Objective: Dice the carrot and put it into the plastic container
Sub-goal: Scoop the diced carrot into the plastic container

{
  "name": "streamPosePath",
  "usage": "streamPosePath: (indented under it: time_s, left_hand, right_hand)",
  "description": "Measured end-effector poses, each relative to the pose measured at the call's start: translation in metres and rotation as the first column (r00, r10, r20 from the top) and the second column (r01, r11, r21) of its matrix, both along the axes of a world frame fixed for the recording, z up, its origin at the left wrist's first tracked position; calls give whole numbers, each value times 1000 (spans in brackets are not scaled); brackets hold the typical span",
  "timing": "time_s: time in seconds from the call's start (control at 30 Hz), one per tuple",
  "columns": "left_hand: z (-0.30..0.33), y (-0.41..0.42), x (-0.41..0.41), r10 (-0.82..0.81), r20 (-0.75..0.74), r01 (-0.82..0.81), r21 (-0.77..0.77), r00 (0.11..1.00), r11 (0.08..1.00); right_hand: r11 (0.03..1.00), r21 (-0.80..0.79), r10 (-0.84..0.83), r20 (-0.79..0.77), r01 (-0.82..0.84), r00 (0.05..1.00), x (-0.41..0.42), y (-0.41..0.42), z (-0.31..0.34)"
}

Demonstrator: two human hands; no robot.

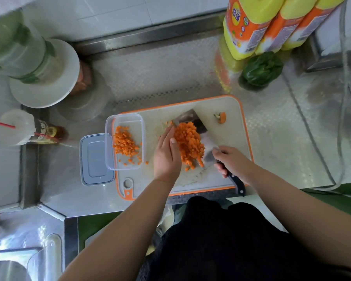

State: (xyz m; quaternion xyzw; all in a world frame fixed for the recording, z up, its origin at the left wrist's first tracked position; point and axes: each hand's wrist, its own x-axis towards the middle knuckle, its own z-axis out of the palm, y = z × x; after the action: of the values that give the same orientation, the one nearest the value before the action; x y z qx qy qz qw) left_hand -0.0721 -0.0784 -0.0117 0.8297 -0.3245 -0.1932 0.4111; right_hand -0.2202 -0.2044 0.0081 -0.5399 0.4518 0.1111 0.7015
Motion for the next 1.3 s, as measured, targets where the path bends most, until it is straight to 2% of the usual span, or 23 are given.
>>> streamPosePath:
  time_s: [0.1,0.2,0.3,0.43,0.53,0.63,0.83,1.2,1.3]
  left_hand:
    - [2,10,1,65,38,-65,3,997,998]
    - [11,16,2,46,132,-43,-23,990,999]
    - [20,23,3,-41,291,67,-81,956,994]
    - [30,28,1,-179,520,273,-109,835,956]
    - [35,36,1,-260,604,375,-69,753,924]
    - [39,45,7,-296,634,394,-14,714,919]
    - [41,60,28,-263,663,301,58,701,952]
    - [28,60,72,-161,661,219,-5,733,976]
    - [23,57,86,-165,625,180,39,763,983]
  right_hand:
    - [1000,-11,5,3,-5,1000,-2,-1,6]
    - [1000,-10,4,-4,-4,1000,0,-1,14]
    - [1000,-11,9,-21,-9,1000,6,-2,25]
    - [998,-26,56,-13,-56,998,23,3,42]
    - [994,-16,109,1,-109,994,41,12,53]
    - [986,-1,170,8,-170,985,60,24,62]
    - [963,-35,268,-24,-268,963,93,46,68]
    - [932,-75,343,-130,-354,930,125,50,74]
    - [926,-108,343,-151,-361,927,131,49,75]
